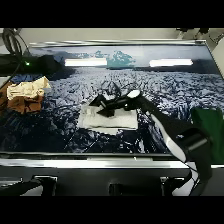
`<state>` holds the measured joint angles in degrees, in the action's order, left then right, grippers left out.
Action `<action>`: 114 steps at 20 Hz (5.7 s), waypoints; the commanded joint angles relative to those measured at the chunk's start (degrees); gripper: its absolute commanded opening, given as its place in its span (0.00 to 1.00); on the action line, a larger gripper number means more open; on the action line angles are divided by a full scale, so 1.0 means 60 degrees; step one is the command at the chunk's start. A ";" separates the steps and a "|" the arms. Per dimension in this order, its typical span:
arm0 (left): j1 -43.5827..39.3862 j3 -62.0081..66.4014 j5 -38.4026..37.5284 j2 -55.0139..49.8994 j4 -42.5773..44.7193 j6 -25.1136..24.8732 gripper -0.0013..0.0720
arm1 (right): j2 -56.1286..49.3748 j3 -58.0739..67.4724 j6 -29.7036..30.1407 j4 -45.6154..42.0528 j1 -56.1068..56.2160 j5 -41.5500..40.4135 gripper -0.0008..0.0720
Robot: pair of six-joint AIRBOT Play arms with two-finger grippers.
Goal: Fold the clothes and pants, and hang the long-sleeved shirts on hangers.
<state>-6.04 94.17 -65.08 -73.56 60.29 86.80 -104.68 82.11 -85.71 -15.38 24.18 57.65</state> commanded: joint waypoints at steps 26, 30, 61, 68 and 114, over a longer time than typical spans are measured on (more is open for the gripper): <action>0.0040 -0.0007 -0.0331 0.0244 0.0463 0.0168 0.05 | 0.1512 0.0204 0.1217 -0.2535 -0.5169 0.3442 0.07; 0.0040 -0.0007 -0.0331 0.0244 0.0463 0.0091 0.05 | 0.2703 0.1759 -0.0342 -0.4528 -0.7628 0.4207 0.08; 0.0040 -0.0007 -0.0335 0.0248 0.0455 0.0029 0.05 | 0.4291 0.0707 -0.2761 -1.0637 -1.5085 0.7664 0.08; 0.0040 -0.0007 -0.0328 0.0244 0.0459 0.0029 0.05 | 0.4291 -0.1355 -0.2677 -1.1766 -1.5085 0.6331 0.16; -0.0871 -0.3049 -0.1220 -0.0251 0.5202 0.2718 0.99 | 0.2466 0.2681 -0.1355 -1.0298 -0.5209 0.5894 0.98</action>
<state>-11.27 75.90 -72.44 -75.11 91.48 103.09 -89.84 98.21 -93.89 -77.19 -7.11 92.99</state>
